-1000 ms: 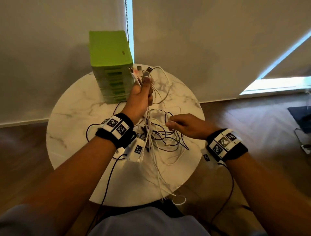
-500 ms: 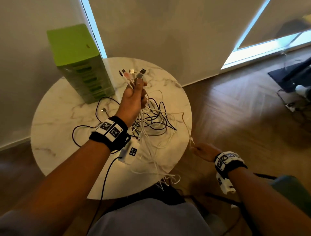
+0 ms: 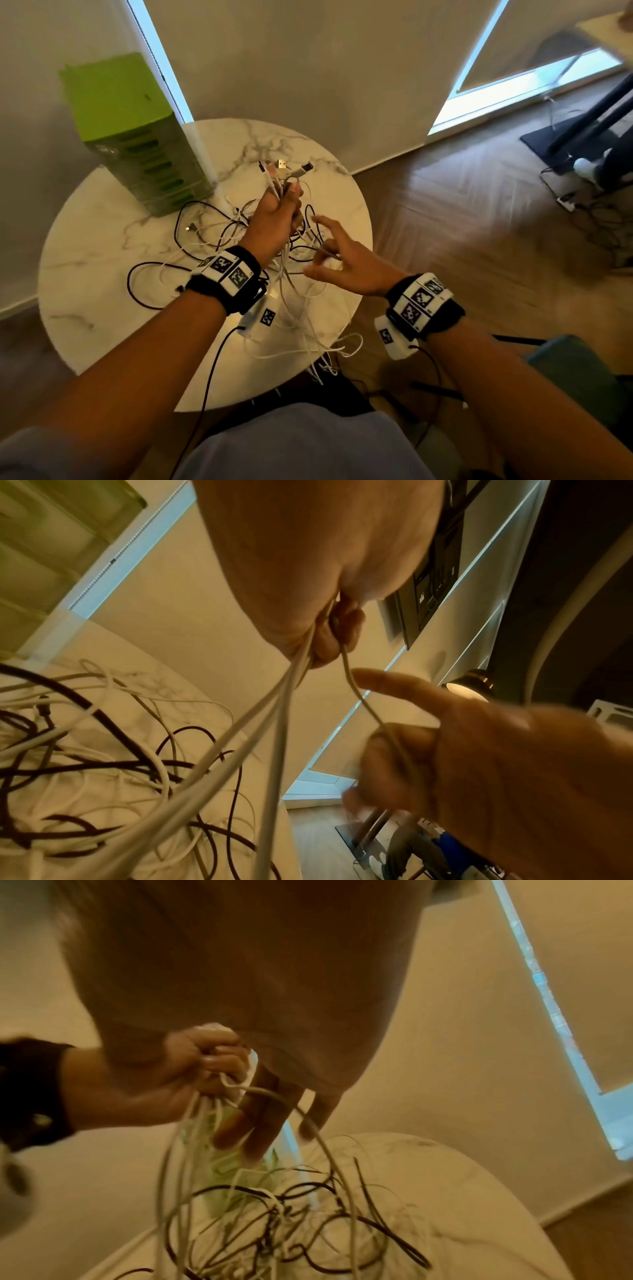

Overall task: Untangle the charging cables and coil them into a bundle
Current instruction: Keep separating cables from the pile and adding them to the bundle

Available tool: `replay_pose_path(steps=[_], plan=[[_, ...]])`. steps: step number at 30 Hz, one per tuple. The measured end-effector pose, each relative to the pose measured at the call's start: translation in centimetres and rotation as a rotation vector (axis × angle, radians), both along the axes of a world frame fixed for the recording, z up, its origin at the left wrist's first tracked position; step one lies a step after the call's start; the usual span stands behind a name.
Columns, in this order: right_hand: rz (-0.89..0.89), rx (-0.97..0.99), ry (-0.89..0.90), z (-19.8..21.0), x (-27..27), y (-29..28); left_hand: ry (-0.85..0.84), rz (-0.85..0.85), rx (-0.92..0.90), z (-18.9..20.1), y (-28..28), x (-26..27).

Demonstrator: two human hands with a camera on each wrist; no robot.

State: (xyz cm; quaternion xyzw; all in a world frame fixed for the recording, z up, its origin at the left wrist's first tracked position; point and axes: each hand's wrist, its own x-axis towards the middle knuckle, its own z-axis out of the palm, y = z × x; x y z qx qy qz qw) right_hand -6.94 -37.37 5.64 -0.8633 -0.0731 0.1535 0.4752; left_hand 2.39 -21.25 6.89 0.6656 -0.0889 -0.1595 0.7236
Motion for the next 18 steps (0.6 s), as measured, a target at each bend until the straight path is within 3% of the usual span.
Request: replay_pose_path(steps=[4, 6, 8, 14, 18], plan=[[-0.132, -0.099, -0.264, 0.5, 0.7, -0.1, -0.104, 0.094, 0.181, 0.1, 0.9, 1.4], [-0.205, -0.119, -0.324, -0.2, 0.7, -1.8, -0.09, 0.156, 0.179, 0.0, 1.9, 2.1], [-0.224, -0.195, -0.227, -1.4, 0.4, -4.1, -0.032, 0.189, 0.12, 0.2, 2.8, 2.6], [0.002, -0.676, 0.411, -6.4, -2.9, -10.1, 0.157, 0.124, -0.215, 1.2, 3.4, 3.3], [-0.05, -0.614, 0.479, -6.3, -4.2, -9.3, 0.231, 0.052, -0.336, 1.6, 2.9, 2.6]])
